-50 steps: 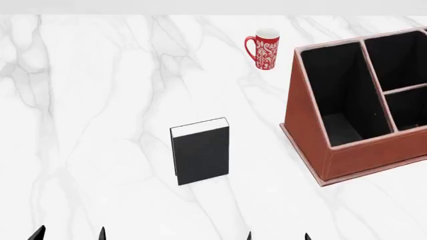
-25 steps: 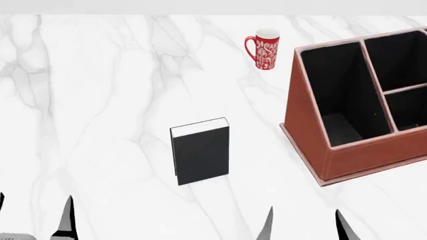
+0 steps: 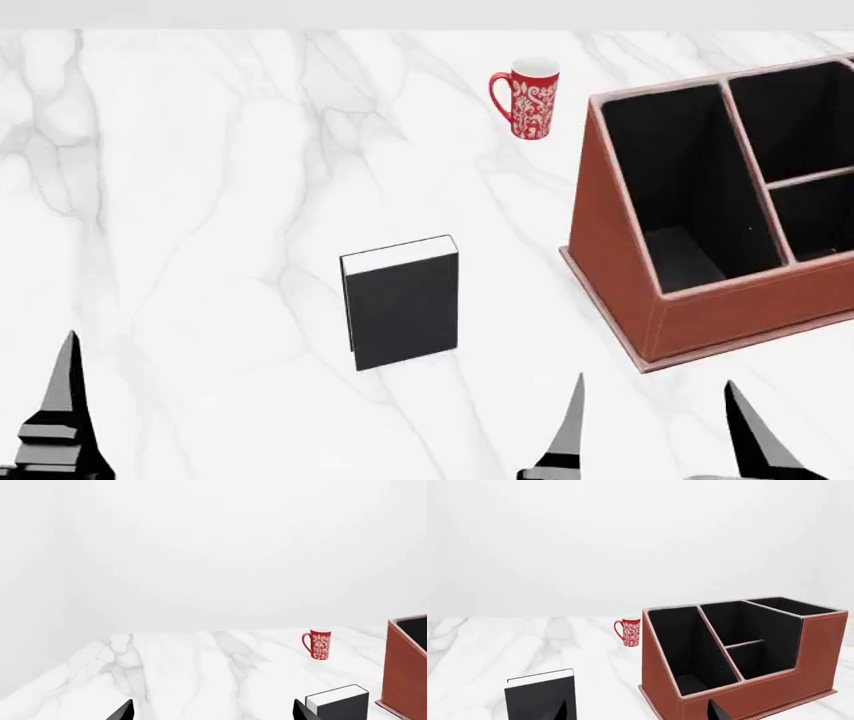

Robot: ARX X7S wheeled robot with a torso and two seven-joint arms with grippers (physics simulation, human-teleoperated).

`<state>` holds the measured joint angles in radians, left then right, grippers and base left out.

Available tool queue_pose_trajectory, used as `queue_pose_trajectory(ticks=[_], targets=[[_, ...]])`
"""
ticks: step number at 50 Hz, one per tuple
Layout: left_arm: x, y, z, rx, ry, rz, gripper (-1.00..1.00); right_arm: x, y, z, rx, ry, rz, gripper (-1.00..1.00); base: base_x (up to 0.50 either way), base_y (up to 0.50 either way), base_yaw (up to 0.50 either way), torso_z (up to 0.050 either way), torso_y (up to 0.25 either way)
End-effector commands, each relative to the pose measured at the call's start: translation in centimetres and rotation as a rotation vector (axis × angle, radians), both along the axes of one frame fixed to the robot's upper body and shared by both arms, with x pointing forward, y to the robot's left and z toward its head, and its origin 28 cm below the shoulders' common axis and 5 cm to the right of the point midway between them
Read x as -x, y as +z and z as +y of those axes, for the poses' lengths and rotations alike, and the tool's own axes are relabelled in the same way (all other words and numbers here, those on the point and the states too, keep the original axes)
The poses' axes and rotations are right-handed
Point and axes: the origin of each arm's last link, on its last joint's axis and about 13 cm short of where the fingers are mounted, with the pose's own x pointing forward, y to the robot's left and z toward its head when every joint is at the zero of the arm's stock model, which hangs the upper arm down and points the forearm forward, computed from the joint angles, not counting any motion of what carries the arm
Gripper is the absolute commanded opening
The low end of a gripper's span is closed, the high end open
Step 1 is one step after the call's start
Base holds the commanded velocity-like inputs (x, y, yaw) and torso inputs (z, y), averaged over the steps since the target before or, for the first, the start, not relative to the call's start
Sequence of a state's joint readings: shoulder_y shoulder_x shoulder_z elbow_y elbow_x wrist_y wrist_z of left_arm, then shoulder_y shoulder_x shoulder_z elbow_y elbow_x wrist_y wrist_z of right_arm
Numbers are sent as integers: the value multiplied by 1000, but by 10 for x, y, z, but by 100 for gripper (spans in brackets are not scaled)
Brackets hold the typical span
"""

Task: Pick up the book and place it in the left compartment of the caddy.

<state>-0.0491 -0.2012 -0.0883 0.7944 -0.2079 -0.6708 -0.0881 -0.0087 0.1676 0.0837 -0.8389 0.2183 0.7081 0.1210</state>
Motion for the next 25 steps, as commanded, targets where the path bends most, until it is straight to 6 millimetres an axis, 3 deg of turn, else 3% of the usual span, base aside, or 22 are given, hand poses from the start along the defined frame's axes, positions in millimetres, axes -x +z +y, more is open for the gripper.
queue_pose_trajectory(ticks=[1,4,20,25], targets=[[7,12,2,0,-4,-32,100,4,12,-3,-5,0,-11,100,0,0,0,0,0],[8,12,3,0,-5,-35,100,8,12,-4,-34,35,-39,100,164,0,0,0,0],[20,23,4,-5,7,-91,100,13,18,-5,-19,31,-60,100,497,0,0,0,0],[19,22,5,-7,12,-92,100,15,19,-5,-26,42,-93,100,71,0,0,0,0]])
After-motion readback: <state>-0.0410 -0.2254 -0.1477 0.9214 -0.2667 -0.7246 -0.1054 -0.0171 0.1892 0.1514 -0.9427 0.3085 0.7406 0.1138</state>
